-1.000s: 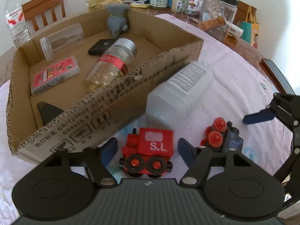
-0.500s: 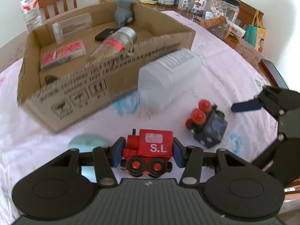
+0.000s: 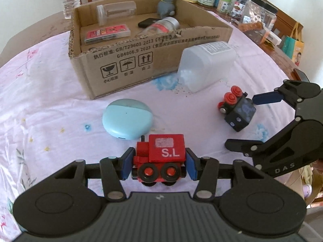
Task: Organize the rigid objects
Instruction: 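Lift the red train with the left gripper while the right gripper carries the block toward the box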
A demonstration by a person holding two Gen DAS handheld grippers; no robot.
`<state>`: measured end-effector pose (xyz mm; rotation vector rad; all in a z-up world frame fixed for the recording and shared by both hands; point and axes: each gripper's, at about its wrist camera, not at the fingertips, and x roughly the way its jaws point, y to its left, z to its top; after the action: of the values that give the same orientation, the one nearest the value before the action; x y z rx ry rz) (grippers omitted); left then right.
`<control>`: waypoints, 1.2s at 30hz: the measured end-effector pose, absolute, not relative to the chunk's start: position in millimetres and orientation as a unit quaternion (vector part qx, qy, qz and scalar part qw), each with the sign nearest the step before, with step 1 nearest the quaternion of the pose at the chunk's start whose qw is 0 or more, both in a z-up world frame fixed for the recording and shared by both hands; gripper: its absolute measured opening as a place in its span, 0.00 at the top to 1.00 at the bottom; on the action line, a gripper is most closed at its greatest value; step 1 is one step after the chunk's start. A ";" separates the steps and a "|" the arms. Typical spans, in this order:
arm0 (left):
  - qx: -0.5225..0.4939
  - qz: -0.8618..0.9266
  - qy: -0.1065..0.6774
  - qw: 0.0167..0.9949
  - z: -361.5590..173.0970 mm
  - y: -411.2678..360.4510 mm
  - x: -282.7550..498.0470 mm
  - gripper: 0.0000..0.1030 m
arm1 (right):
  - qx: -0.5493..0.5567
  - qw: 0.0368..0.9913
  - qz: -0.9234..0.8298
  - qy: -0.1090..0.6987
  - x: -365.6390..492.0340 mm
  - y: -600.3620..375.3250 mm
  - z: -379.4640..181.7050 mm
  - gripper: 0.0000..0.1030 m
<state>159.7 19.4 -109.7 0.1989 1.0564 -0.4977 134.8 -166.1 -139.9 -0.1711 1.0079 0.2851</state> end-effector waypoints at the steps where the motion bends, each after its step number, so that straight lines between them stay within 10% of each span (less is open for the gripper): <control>1: 0.094 -0.232 0.497 0.831 -110.0 18.3 158.9 0.50 | -0.084 0.863 0.138 0.479 136.9 -164.4 -139.7 0.01; 24: 0.095 -0.208 0.485 0.844 -112.3 12.1 154.0 0.50 | -0.078 0.873 0.131 0.463 146.8 -159.7 -131.1 0.37; 36: 0.102 -0.195 0.483 0.848 -113.0 10.2 150.1 0.48 | -0.082 0.872 0.136 0.464 141.8 -162.2 -129.8 0.38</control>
<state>150.1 10.2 -113.0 0.2152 1.0178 -0.4121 141.8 -162.2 -129.8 -0.1710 0.9697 0.2848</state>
